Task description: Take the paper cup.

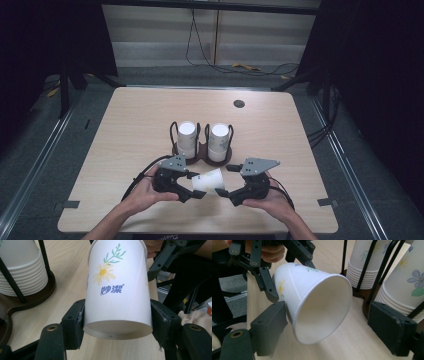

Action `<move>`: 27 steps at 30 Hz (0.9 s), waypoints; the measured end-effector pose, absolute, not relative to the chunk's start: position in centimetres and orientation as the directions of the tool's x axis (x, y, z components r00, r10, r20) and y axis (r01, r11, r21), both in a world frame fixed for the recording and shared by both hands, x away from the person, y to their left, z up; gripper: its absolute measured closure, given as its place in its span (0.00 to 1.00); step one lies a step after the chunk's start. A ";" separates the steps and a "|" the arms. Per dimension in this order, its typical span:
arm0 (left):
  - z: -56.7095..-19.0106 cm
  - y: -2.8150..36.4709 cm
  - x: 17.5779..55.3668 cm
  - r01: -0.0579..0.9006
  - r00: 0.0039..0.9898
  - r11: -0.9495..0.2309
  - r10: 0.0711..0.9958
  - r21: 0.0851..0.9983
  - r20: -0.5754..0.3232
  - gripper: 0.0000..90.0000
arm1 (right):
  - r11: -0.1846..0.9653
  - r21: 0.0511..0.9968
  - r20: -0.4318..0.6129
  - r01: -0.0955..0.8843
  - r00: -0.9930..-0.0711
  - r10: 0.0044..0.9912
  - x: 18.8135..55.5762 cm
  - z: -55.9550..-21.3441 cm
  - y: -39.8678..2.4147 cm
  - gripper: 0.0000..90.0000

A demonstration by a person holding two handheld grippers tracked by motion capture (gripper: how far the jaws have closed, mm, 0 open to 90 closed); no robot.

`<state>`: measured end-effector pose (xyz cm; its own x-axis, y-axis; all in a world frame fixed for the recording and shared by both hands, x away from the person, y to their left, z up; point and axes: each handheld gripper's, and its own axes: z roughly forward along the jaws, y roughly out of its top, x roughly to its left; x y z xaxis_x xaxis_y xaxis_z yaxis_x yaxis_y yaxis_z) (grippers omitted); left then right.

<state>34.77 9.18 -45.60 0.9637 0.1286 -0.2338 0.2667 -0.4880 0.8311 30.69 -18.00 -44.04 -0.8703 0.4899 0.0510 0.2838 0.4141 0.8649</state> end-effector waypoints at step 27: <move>-45.7 9.5 34.5 0.290 0.957 -0.334 0.131 0.897 -0.260 0.39 | 0.162 0.929 0.226 0.333 -0.857 0.462 31.0 -43.5 -18.6 0.16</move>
<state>34.52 9.46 -45.68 0.9567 0.1315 -0.2598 0.2895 -0.3339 0.8970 31.00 -18.62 -43.50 -0.8574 0.4622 0.2263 0.3326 0.1621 0.9290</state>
